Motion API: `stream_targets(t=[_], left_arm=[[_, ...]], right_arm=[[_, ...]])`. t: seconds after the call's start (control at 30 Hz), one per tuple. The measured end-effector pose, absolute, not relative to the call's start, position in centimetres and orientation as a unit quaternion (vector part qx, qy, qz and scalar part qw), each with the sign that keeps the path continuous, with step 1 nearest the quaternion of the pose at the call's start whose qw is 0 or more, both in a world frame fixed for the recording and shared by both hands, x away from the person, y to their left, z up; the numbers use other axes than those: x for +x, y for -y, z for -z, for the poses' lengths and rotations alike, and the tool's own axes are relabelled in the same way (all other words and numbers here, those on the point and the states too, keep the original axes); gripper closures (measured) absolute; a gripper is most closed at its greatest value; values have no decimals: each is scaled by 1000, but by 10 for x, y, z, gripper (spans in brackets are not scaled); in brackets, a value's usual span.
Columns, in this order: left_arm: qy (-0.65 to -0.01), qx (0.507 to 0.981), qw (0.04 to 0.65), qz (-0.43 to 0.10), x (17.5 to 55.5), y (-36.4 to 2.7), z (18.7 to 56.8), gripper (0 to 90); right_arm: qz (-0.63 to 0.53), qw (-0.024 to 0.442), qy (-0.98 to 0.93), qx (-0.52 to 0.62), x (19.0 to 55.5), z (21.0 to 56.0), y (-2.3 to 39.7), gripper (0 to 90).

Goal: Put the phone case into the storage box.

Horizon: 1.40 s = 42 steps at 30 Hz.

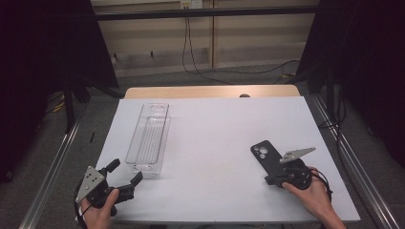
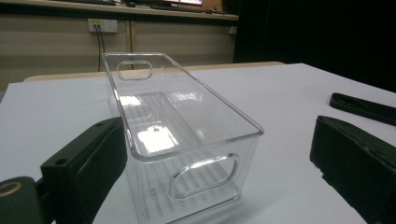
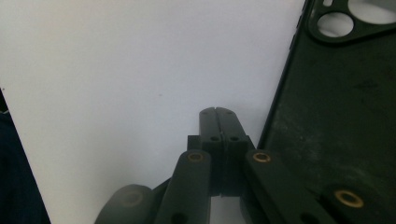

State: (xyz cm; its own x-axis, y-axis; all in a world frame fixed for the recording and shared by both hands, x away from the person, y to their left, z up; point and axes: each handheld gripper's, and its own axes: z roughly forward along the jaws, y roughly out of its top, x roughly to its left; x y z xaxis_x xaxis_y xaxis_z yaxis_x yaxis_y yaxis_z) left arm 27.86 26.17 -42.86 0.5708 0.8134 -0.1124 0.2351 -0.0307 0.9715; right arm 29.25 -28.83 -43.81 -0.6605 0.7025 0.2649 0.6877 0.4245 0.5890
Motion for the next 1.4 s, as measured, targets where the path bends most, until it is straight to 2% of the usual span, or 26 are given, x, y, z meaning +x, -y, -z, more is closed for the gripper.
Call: stream_targets(t=[0.2, 0.4, 0.47, 0.53, 0.6, 0.67, 0.73, 0.9, 1.03, 1.17, 1.4], left_arm=[[-390, 673, 576, -251, 279, -262, 429, 40], [-391, 673, 577, -248, 279, -262, 429, 40], [-392, 672, 578, -248, 279, -262, 429, 40], [-391, 673, 577, -249, 279, -262, 429, 40], [-392, 672, 577, -249, 279, -262, 429, 40], [-392, 672, 577, -249, 279, -262, 429, 40], [-391, 673, 577, -249, 279, -262, 429, 40], [-391, 674, 576, -248, 279, -262, 429, 40], [-392, 675, 574, -249, 279, -263, 429, 40], [-393, 672, 576, -250, 279, -262, 429, 40], [-393, 670, 579, -249, 279, -262, 428, 40]], right_arm=[[-361, 16, -836, 412, 292, 436, 290, 816], [-380, 22, -839, 389, 290, 432, 285, 672], [-384, 30, -837, 389, 290, 431, 284, 565], [-389, 34, -833, 392, 290, 429, 283, 503], [-394, 42, -826, 400, 291, 428, 283, 390], [-398, 43, -826, 398, 292, 427, 284, 359], [-400, 42, -824, 398, 292, 426, 284, 258], [-403, 50, -821, 401, 294, 424, 283, 75], [-409, 57, -814, 408, 297, 420, 285, 33], [-407, 64, -804, 429, 299, 417, 287, 67], [-394, 82, -800, 446, 303, 415, 293, 70]])
